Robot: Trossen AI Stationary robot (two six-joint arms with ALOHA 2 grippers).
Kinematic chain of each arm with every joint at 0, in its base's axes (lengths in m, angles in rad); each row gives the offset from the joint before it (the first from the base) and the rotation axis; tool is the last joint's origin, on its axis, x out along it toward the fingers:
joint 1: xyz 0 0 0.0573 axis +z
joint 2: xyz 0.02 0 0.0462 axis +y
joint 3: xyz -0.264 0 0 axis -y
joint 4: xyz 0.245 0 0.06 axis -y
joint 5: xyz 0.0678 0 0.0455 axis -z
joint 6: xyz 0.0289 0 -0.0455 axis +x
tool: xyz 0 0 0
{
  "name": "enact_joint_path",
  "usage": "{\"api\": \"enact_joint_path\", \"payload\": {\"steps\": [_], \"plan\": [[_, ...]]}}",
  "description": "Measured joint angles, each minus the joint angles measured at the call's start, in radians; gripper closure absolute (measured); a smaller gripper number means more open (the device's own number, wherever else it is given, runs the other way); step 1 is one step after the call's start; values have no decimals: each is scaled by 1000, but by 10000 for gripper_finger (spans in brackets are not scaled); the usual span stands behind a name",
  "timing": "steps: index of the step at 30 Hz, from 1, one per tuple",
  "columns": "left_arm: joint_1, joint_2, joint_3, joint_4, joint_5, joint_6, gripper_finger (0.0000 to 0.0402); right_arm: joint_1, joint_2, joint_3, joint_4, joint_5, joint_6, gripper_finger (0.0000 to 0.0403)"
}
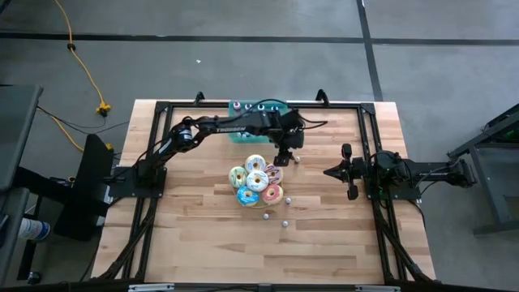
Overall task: Pick & Place food coloring
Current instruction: Put the small green food coloring bottle into the green container
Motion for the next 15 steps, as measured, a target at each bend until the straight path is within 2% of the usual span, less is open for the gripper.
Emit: {"api": "enact_joint_path", "payload": {"steps": [6,15], "plan": [[0,0,-78,115,64,-1,198,0,0,0,0,0,0,402],[0,0,-149,231,89,38,198,0,0,0,0,0,0,402]]}}
